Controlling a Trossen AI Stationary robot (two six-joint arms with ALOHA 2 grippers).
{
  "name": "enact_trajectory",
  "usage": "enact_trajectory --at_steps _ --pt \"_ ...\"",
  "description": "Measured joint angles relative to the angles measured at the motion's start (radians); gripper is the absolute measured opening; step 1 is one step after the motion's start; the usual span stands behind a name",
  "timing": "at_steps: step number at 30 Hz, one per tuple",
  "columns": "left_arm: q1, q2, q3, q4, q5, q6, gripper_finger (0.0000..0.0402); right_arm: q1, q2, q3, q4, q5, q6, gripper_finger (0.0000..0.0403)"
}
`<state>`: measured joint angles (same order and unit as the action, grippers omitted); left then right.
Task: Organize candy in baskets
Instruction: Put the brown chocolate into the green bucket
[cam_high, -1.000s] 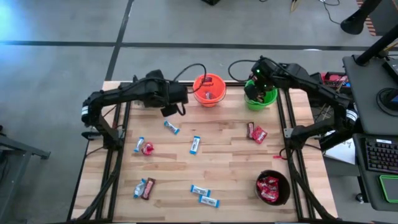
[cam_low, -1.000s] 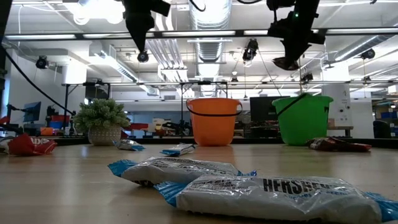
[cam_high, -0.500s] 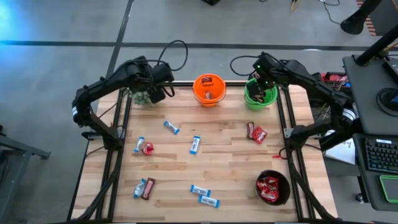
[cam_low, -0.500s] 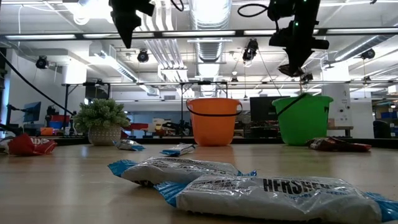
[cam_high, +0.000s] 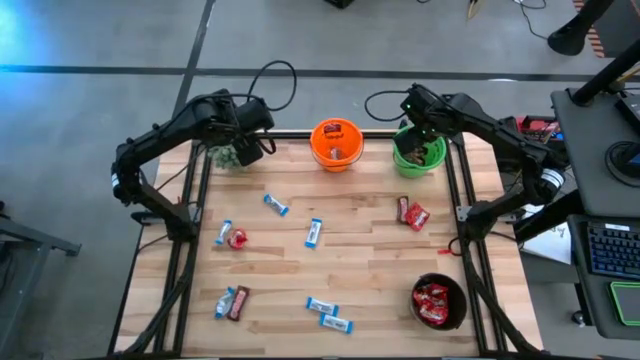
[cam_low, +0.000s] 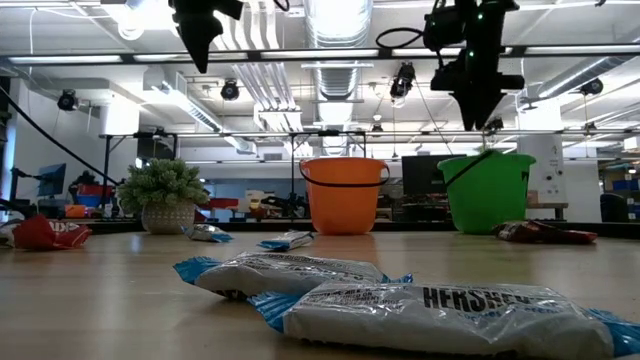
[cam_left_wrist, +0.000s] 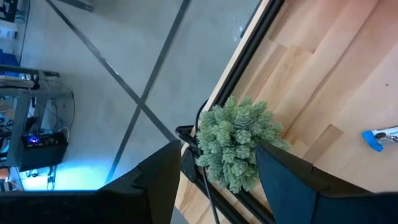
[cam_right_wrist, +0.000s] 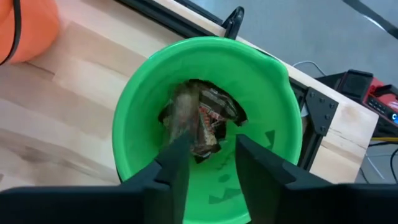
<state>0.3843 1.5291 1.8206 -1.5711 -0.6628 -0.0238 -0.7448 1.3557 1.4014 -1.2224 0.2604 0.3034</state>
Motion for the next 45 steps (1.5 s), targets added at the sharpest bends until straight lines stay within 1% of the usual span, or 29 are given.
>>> enact_trajectory --at_steps 6,11,16,19,28,32,39,41,45 --pt "0.0 0.0 0.0 0.0 0.0 0.02 0.019 0.0 -0.027 0.014 -0.001 0.001 0.011 0.0155" --pt "0.0 0.0 0.0 0.0 0.0 0.048 0.019 0.001 -0.044 0.041 0.001 0.001 0.01 0.017" --pt "0.0 0.0 0.0 0.0 -0.001 0.086 0.019 0.001 -0.063 0.05 0.0 0.001 0.009 0.0168" --pt "-0.001 0.001 0.0 0.0 -0.02 0.09 0.019 0.001 -0.065 0.05 0.0 0.001 0.009 0.0165" --pt "0.0 0.002 -0.002 0.0 -0.027 0.054 0.019 0.001 -0.065 0.05 0.0 0.0 -0.036 0.0166" --pt "0.001 0.012 -0.003 0.0 -0.029 -0.014 0.019 0.001 -0.065 0.05 -0.001 -0.003 -0.056 0.0161" --pt "0.005 0.013 -0.003 0.0 -0.027 -0.033 0.019 0.001 -0.065 0.05 -0.002 -0.009 -0.087 0.0158" --pt "0.006 0.005 -0.003 0.001 0.008 -0.068 0.019 0.003 -0.066 0.05 -0.004 -0.032 -0.09 0.016" --pt "0.006 -0.018 -0.003 0.0 0.166 -0.144 0.019 0.003 -0.073 0.05 -0.004 -0.105 -0.112 0.0157"
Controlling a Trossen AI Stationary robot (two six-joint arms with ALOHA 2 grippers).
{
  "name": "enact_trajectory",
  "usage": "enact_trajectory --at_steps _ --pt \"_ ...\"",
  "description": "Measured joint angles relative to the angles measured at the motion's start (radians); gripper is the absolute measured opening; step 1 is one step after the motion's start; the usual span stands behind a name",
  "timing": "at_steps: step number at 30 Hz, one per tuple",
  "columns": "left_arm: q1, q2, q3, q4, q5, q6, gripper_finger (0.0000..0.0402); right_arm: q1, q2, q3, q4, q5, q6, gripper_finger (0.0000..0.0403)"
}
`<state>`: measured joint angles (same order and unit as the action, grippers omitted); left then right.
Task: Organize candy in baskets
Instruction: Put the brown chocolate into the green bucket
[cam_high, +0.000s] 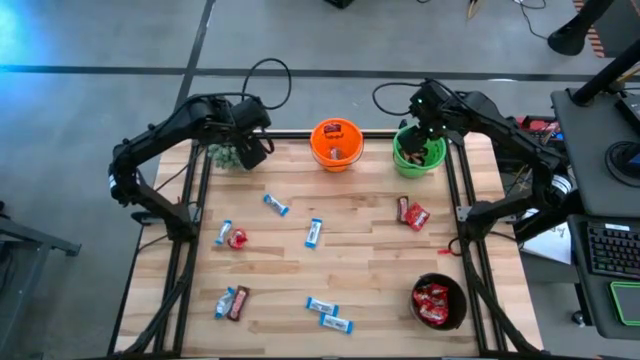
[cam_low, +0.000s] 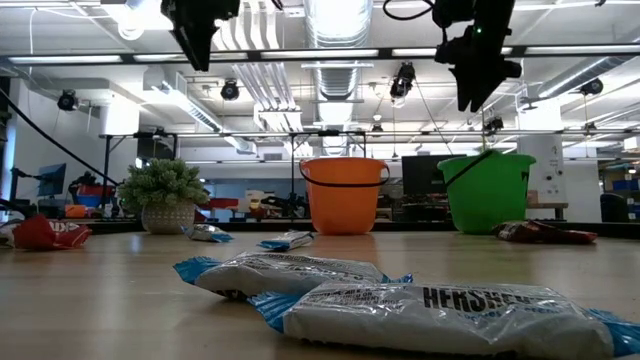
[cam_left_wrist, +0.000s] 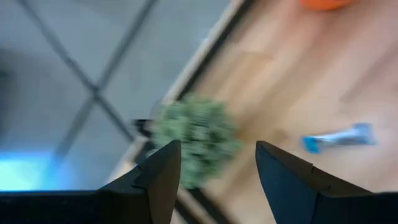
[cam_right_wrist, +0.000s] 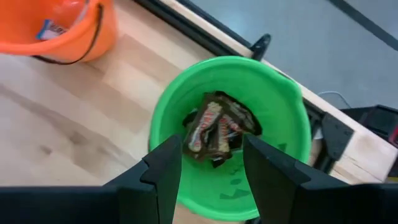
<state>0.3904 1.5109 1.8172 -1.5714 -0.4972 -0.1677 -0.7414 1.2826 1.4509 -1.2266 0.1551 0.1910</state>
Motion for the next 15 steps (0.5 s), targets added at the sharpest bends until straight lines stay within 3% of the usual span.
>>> enact_trajectory --at_steps 9,15 --pt "-0.001 -0.015 0.0 0.0 0.322 -0.088 0.021 0.004 -0.017 0.0 0.0 -0.006 -0.028 0.0158" --pt "-0.021 -0.022 0.0 0.001 0.351 -0.193 0.0228 0.004 -0.027 0.0 -0.004 -0.006 -0.028 0.0157"
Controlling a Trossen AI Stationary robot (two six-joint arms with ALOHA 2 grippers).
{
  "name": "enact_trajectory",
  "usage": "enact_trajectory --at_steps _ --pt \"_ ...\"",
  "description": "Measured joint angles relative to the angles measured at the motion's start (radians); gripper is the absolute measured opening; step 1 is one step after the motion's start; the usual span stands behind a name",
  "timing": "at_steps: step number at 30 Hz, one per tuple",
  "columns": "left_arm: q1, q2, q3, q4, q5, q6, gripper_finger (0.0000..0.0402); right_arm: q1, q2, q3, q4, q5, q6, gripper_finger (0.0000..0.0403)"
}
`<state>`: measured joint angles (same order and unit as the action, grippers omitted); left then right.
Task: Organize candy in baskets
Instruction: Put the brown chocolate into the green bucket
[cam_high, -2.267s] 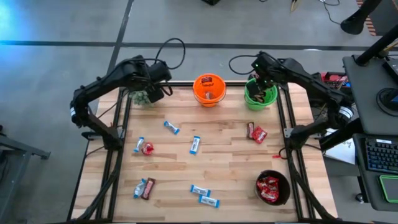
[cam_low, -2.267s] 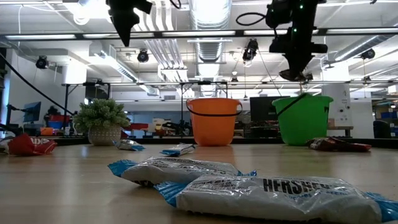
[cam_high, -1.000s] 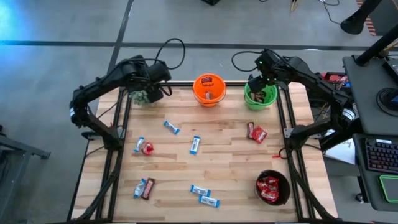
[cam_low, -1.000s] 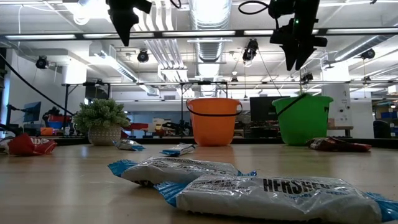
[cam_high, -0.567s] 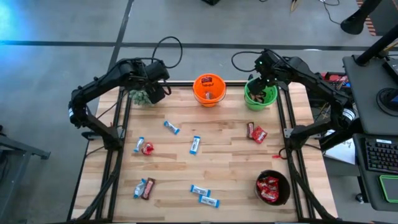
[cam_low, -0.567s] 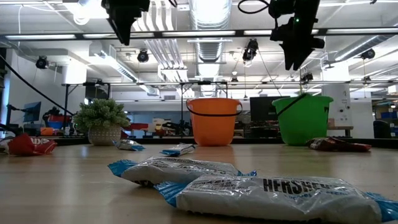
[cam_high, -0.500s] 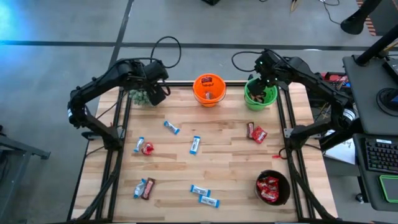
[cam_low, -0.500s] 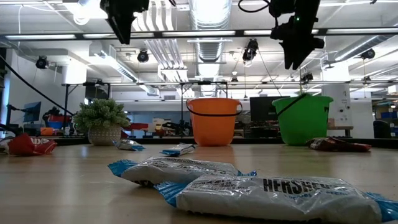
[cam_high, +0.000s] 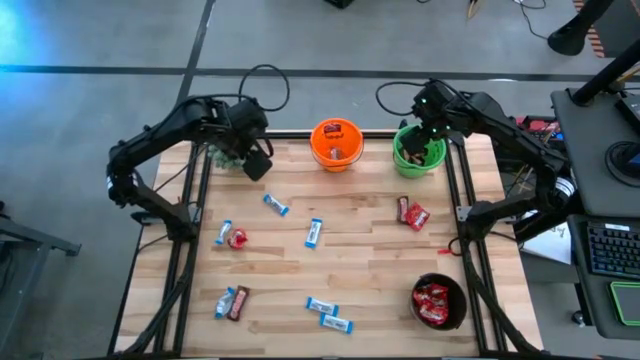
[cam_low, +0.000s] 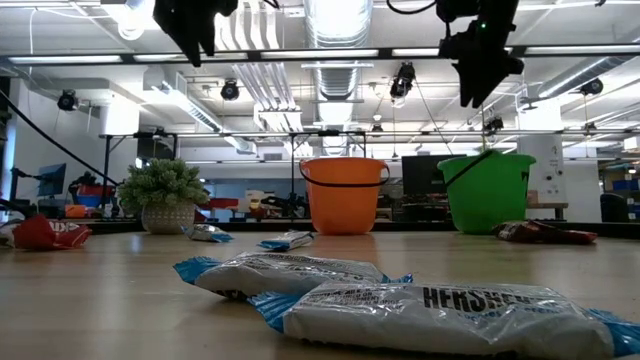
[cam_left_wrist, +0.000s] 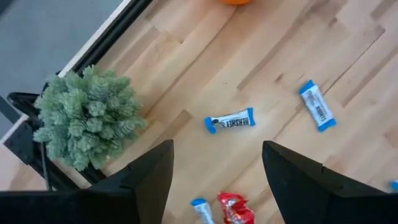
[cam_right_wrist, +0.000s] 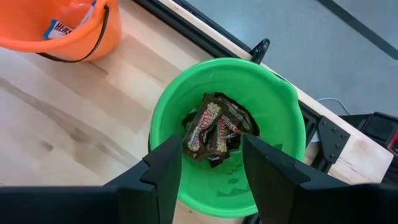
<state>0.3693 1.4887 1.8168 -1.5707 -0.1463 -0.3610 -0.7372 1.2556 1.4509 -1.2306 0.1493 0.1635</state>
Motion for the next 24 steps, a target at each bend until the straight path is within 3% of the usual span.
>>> enact_trajectory --at_steps 9,15,24 --pt "-0.127 -0.103 -0.051 0.0 0.005 -0.295 0.0229 0.0 -0.003 0.0 -0.07 0.0 0.0 0.0157" --pt "-0.272 -0.179 -0.122 0.0 0.036 -0.503 0.0229 0.0 -0.004 0.0 -0.073 0.0 0.0 0.0151" --pt "-0.494 -0.207 -0.217 0.0 0.035 -0.69 0.0229 0.0 -0.003 0.0 -0.073 0.0 -0.005 0.0156"
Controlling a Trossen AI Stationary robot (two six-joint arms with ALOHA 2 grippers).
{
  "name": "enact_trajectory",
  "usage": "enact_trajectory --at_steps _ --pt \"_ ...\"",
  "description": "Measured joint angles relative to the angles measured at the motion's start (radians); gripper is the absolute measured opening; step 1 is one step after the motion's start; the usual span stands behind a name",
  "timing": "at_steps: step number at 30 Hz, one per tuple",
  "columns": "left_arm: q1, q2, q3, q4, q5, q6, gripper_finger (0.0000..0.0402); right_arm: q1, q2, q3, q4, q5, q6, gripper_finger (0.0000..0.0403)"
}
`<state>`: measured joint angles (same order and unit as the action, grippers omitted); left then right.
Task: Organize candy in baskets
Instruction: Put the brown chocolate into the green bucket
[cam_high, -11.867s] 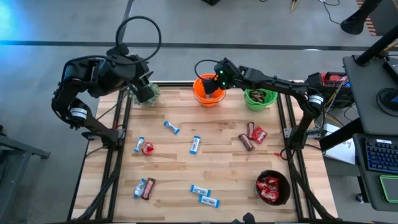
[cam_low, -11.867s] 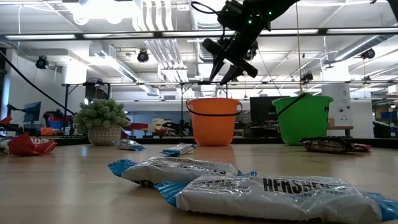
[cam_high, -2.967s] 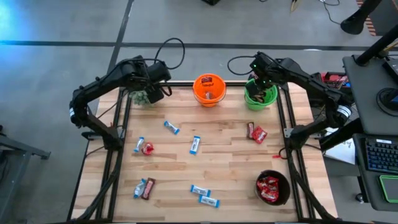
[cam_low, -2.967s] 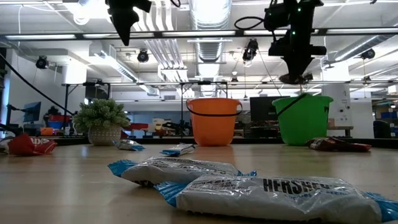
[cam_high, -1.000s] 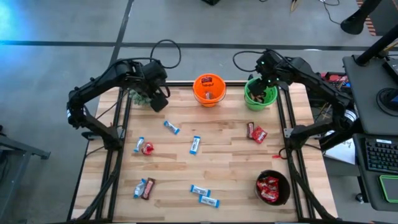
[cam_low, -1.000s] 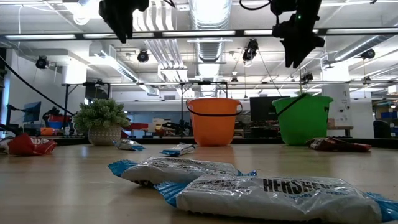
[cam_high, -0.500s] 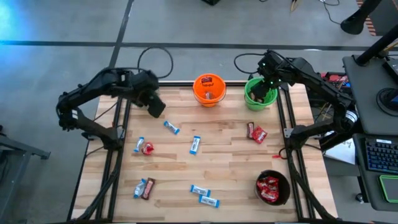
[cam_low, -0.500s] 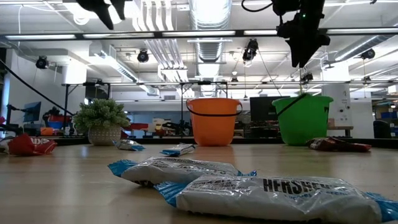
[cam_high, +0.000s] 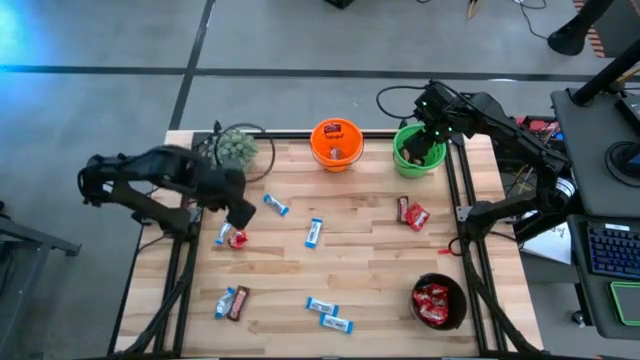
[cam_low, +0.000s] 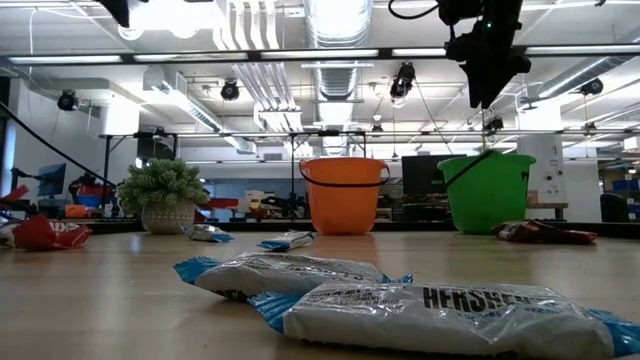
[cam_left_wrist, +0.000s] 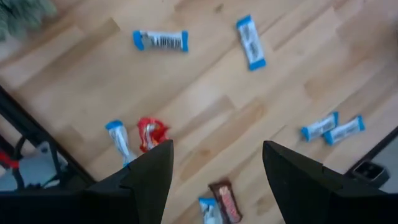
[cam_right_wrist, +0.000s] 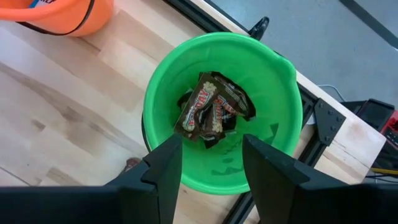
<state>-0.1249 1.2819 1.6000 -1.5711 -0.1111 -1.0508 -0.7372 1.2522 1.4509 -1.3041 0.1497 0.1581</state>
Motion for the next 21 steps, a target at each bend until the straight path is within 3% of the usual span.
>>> enact_trajectory --at_steps 9,13,21 --pt "-0.144 0.004 -0.172 0.0 -0.001 -0.195 0.0229 0.0 0.0 0.0 0.0 0.0 -0.002 0.0153" --pt "-0.187 0.005 -0.244 0.01 0.06 -0.265 0.0229 0.0 0.0 0.0 0.0 0.0 0.002 0.0148" --pt "-0.264 0.006 -0.276 0.093 0.099 -0.341 0.0229 0.012 0.0 0.0 -0.004 -0.001 0.064 0.015"
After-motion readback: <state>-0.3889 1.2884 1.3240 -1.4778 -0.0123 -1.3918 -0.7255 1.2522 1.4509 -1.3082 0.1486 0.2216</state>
